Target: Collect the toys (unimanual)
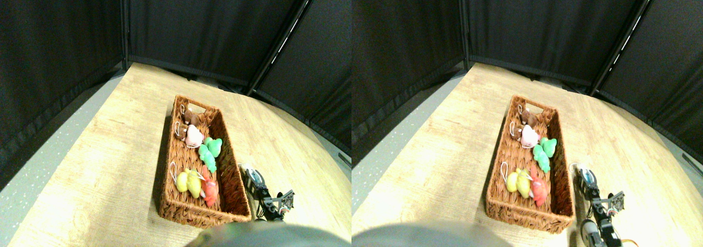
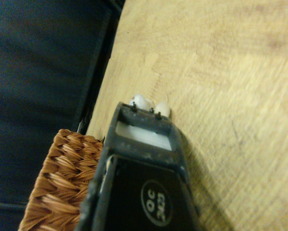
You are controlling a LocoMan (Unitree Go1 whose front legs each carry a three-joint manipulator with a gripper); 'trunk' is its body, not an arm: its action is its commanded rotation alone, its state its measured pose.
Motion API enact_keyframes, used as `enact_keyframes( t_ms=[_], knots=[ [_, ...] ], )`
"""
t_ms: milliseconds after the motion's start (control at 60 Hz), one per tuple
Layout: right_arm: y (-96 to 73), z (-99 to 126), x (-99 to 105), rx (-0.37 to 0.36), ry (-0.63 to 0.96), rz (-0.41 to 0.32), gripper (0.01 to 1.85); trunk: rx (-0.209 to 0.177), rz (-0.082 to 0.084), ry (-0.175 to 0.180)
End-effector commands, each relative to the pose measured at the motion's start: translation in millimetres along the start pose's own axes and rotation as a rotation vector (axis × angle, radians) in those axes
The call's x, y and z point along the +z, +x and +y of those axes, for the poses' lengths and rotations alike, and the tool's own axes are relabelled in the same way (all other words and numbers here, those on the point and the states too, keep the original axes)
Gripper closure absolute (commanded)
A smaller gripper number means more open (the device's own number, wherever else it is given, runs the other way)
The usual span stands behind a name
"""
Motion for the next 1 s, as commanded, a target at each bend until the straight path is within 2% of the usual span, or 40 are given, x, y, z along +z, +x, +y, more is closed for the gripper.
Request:
enact_keyframes(
  t_ms=[17, 133, 217, 300, 350, 433, 500, 583, 683, 750, 800, 850, 1000],
  knots=[
    [-5.4, 20.6, 4.5, 0.122, -0.006, -0.005, 1.79, -0.002, 0.008, -0.003],
    [-11.4, 34.3, 9.8, 0.195, -0.056, 0.023, 1.78, -0.007, 0.002, 0.000],
    [-16.3, 45.0, 11.5, 0.213, -0.094, 0.019, 1.75, -0.011, -0.008, -0.003],
    [-21.0, 63.8, 13.1, 0.249, -0.093, 0.065, 1.77, -0.011, -0.015, -0.013],
    [-23.5, 72.1, 13.0, 0.273, -0.158, 0.061, 1.76, -0.007, -0.022, -0.022],
    [-25.2, 91.0, 10.8, 0.338, -0.226, 0.119, 1.77, 0.002, -0.032, -0.032],
    [-26.8, 102.6, 6.2, 0.333, -0.193, 0.129, 1.80, 0.011, -0.041, -0.046],
    [-27.8, 114.1, 0.4, 0.327, -0.159, 0.176, 1.80, 0.029, -0.051, -0.062],
    [-25.5, 128.5, -10.0, 0.347, -0.182, 0.231, 1.79, 0.051, -0.061, -0.089],
    [-24.3, 137.8, -18.0, 0.336, -0.200, 0.257, 1.79, 0.068, -0.067, -0.108],
    [-24.1, 141.0, -22.0, 0.334, -0.201, 0.261, 1.77, 0.078, -0.073, -0.122],
    [-21.8, 147.8, -30.0, 0.353, -0.229, 0.301, 1.78, 0.092, -0.077, -0.134],
    [-18.2, 155.9, -48.1, 0.364, -0.239, 0.361, 1.78, 0.136, -0.085, -0.163]
  ],
)
